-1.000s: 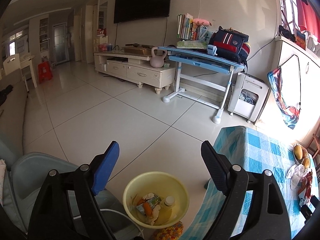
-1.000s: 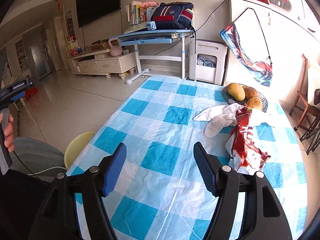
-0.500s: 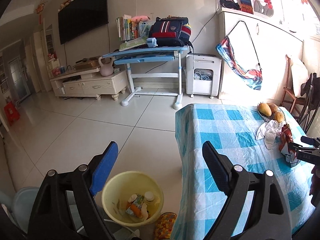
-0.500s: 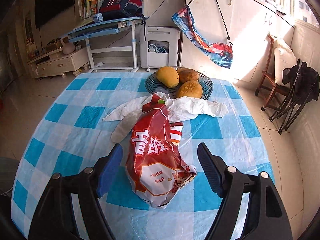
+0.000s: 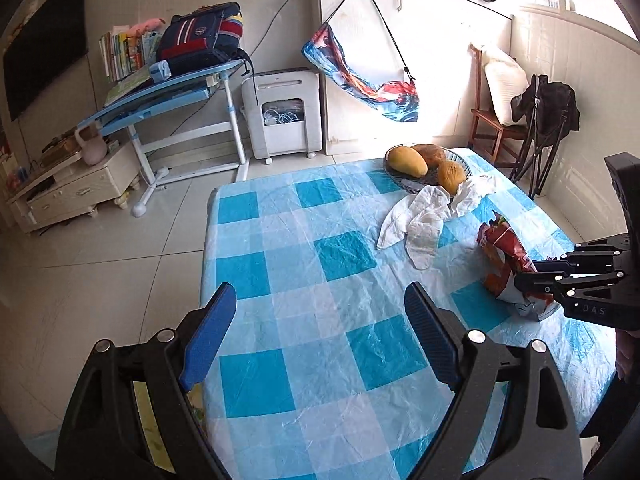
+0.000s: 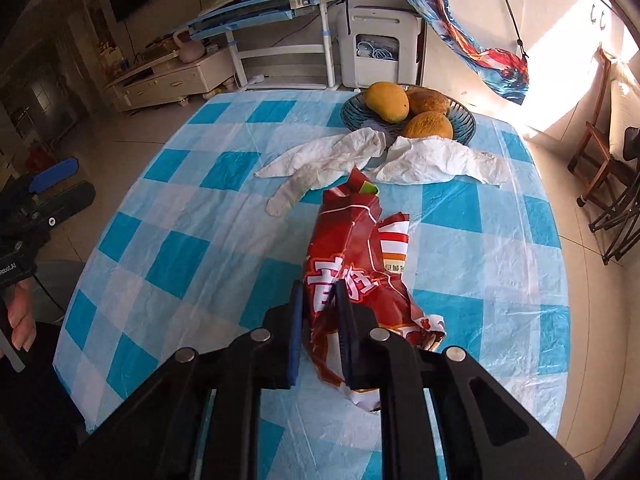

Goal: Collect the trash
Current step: 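Grasp the red snack bag with the right tool, then lower the left tool onto the white tissue and close it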

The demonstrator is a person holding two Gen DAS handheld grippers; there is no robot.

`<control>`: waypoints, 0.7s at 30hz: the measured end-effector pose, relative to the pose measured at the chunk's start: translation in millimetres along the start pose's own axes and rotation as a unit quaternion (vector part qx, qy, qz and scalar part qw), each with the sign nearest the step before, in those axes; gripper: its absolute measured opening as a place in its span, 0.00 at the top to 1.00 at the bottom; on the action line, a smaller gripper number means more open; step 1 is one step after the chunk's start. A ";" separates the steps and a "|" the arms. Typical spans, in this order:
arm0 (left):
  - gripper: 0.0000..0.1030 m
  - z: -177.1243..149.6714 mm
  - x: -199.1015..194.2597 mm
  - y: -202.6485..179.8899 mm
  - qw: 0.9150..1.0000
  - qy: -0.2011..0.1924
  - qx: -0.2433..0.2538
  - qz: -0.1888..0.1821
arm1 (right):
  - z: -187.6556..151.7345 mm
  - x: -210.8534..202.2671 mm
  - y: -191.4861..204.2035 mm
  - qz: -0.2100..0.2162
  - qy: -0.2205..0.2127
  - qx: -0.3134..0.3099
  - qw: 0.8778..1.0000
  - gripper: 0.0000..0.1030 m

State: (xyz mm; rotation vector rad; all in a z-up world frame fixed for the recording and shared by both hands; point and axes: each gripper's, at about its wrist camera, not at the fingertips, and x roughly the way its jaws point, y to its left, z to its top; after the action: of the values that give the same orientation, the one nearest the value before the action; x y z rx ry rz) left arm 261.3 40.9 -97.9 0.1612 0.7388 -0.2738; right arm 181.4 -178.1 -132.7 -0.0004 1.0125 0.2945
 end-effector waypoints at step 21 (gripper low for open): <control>0.20 61.4 145.5 -86.9 0.996 0.078 0.029 -0.022 | -3.0 1.7 -38.2 0.061 -0.001 0.060 0.996 0.78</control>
State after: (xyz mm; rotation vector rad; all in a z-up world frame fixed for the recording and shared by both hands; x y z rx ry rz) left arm 377.1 -84.1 -156.7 0.2231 0.8905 -0.3282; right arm 189.0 -214.8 -140.9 0.1712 1.0281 0.3450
